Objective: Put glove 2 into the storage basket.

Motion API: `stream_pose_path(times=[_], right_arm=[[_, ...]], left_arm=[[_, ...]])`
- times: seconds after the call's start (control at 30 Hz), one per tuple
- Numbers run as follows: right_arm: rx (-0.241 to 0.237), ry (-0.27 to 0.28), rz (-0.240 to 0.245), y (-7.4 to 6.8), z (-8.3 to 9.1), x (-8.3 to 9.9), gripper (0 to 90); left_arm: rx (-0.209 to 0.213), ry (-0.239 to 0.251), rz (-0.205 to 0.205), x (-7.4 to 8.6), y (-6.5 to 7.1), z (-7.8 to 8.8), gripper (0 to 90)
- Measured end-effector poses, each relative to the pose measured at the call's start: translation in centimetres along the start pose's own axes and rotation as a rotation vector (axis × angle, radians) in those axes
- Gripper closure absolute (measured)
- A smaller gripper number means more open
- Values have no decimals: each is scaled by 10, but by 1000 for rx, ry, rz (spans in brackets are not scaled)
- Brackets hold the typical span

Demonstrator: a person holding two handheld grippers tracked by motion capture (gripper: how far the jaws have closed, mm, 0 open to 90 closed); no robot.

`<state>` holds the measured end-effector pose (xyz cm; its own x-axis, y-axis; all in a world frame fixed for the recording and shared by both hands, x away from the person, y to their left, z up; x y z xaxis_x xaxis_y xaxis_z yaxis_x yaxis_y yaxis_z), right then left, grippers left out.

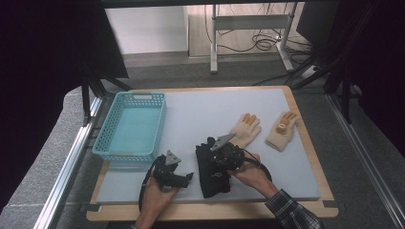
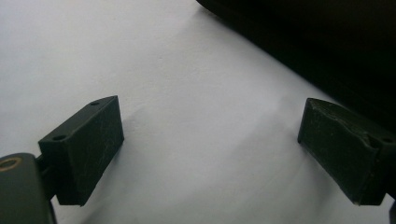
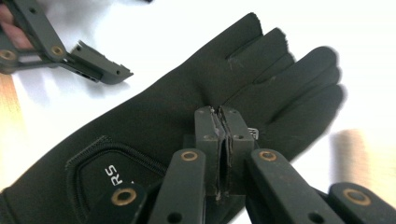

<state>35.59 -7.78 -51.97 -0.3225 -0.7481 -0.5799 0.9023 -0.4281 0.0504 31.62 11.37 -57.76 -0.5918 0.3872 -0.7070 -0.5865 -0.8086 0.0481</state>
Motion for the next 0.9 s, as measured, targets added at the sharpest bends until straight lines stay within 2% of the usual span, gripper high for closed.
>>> stream_pose_path(times=[0.1, 0.23, 0.3, 0.4, 0.5, 0.53, 0.6, 0.63, 0.73, 0.83, 0.9], right_arm=[[2, 25, -2, 1, 0, 0, 769], [10, 70, -38, 9, 18, 4, 641], [14, 83, -54, 14, 25, 12, 625], [3, 105, -98, 22, 31, 28, 584], [-11, 114, -153, 28, 33, 49, 518], [-9, 125, -155, 29, 33, 54, 516], [-16, 148, -171, 29, 34, 63, 553], [-34, 160, -185, 26, 33, 70, 632], [-46, 159, -179, 17, 26, 81, 764], [-68, 151, -164, 8, 18, 86, 817], [-82, 169, -166, 5, 15, 86, 842]], left_arm=[[2, 0, 1, 0, 0, 0, 71], [18, 0, 1, 0, -1, 2, 68], [9, -9, -27, 3, -1, 4, 77], [10, -19, -24, 7, -4, 9, 79], [-9, -34, -13, 12, -10, 14, 61], [-11, -38, -7, 14, -12, 16, 52], [-16, -38, 7, 19, -18, 20, 39], [-20, -43, 9, 20, -21, 21, 32], [-24, -43, 24, 24, -27, 25, 26], [0, -24, -7, 28, -32, 28, 47], [20, -13, -29, 30, -35, 29, 62]])
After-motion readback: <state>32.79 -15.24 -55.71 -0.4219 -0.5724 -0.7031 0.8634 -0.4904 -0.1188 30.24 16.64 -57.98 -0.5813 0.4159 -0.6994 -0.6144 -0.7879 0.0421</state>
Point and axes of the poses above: each handheld gripper's, and its own axes: z roughly backward along the jaws, x roughly out of its underside, y roughly to its right, the point moved 4 cm from there along -z, roughly forward along the jaws
